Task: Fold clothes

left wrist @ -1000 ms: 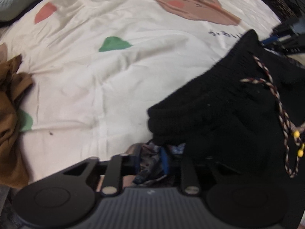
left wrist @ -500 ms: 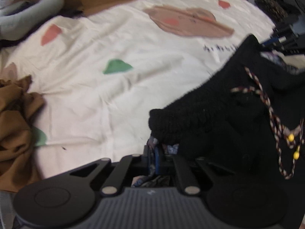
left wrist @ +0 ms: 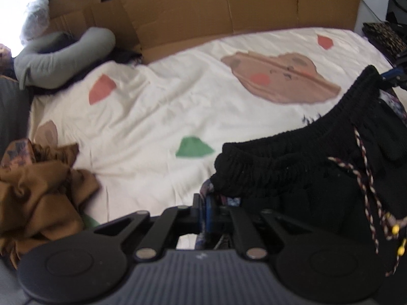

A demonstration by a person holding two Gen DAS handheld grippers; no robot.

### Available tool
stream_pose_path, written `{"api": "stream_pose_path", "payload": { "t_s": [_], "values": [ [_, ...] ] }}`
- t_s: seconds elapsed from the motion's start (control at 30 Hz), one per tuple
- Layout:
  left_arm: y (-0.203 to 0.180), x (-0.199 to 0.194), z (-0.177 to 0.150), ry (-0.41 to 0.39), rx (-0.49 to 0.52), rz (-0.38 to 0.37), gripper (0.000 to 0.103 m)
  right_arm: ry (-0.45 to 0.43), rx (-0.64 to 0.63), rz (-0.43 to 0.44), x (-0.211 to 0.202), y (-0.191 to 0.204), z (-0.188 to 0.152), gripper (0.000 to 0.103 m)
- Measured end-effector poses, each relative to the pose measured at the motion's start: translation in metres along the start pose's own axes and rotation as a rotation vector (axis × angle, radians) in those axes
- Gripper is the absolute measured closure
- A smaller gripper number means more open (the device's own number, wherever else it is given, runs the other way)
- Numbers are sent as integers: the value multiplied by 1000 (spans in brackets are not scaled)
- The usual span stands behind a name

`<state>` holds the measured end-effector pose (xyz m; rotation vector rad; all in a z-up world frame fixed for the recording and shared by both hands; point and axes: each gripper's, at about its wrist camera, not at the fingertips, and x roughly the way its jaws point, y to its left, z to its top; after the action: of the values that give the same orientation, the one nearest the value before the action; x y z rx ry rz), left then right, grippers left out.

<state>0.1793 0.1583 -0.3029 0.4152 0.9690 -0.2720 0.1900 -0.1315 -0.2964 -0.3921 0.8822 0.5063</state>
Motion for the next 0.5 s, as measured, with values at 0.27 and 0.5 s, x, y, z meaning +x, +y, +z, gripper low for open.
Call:
{"api": "stream_pose_path", "payload": {
  "t_s": [0.27, 0.5],
  "values": [
    [5, -4, 26, -60, 20, 30, 100, -56, 24, -70, -8, -19, 22, 98],
    [10, 7, 43, -88, 38, 52, 100, -69, 4, -98, -3, -28, 38, 98]
  ]
}}
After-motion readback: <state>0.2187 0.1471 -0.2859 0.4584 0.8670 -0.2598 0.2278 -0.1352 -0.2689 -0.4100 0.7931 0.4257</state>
